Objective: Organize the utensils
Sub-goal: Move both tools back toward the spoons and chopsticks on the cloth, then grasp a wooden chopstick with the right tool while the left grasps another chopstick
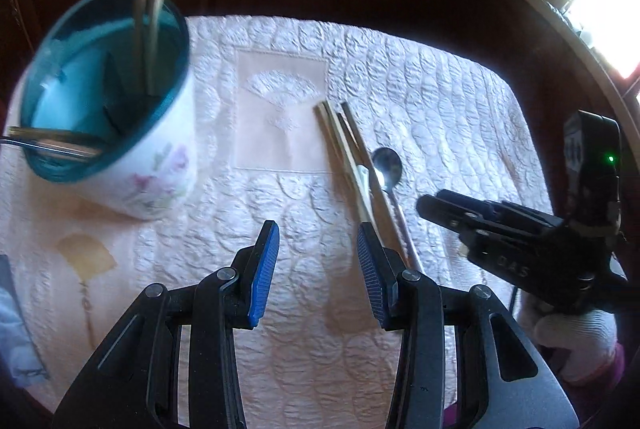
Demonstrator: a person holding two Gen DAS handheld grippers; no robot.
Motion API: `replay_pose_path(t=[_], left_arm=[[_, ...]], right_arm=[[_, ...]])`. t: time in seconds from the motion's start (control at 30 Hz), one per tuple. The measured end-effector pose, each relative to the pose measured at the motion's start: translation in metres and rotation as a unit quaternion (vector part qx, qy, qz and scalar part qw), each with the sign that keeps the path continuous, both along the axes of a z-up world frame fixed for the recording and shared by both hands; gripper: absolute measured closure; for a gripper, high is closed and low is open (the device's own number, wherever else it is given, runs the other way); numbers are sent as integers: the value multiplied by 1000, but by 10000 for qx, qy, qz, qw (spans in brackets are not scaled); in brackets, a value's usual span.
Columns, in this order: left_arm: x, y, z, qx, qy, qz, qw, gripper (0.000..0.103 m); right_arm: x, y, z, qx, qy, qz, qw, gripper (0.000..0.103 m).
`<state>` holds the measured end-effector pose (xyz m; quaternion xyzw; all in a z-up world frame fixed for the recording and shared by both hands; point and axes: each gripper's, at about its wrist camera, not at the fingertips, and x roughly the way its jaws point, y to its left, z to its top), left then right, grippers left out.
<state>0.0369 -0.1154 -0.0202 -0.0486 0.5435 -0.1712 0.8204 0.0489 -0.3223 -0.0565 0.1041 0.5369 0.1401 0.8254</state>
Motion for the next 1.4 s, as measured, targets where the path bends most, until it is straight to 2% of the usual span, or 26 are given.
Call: replay_pose_path(t=[0.17,0.4,0.57,0.67,0.73,0.97,1.2,1.27,1.4], left_arm=[[5,-10,-4,-77,89,-59,9999,63],[17,-21,-6,49,38,-48,10000,63],[25,-23,-8,137,30,-59,9999,63],[31,-23,-11,143,82,-25,9999,63],[38,-25,-13,162,92,-10,9998,63],[61,-43,-21,201,110,0,9997,63],[88,-68,-38,337,140,5,9993,64],[93,-71,-44,436,167,7,9989,68],[103,-75,-57,613,205,20,9979,86]], right_arm=[[11,6,-8,91,86,63,9999,74],[57,6,-4,147,82,89,9998,75],[94,21,-21,25,299,277,9992,75],[106,23,-34,117,445,321,9984,82],[111,23,-42,140,531,340,9979,94],[102,-16,-31,435,378,193,9982,95],[90,-65,-21,502,258,-178,9982,95],[87,-77,-22,459,286,-259,9982,95],[82,-95,-29,404,387,-366,9978,95]])
